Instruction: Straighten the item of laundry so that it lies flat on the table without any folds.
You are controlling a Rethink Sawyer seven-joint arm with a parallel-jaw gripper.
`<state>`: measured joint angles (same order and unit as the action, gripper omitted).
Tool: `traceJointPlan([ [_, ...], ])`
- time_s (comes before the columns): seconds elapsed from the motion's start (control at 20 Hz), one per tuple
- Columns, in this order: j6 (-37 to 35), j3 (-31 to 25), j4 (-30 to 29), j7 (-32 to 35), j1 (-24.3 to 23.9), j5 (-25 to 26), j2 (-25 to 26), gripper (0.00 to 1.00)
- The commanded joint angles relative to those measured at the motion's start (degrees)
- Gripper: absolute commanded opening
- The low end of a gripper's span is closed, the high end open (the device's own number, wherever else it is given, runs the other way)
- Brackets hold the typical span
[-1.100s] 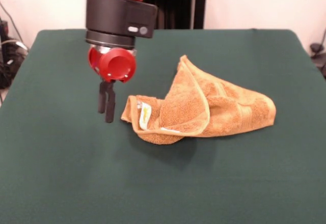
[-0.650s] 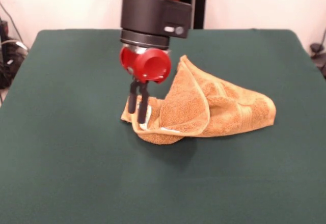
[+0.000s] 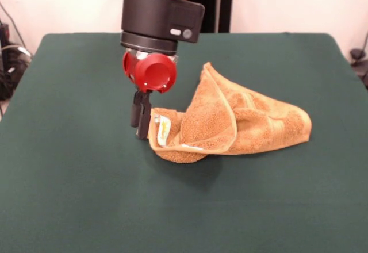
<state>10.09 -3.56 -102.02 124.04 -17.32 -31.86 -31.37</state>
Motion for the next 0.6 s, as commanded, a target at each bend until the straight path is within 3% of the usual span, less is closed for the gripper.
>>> traceJointPlan([
  [0.05,1.54,-6.26,-1.76,16.07,1.12,-1.69,3.73,1.00],
  [0.6,2.87,-5.81,-1.19,15.95,1.28,-1.57,4.46,1.00],
])
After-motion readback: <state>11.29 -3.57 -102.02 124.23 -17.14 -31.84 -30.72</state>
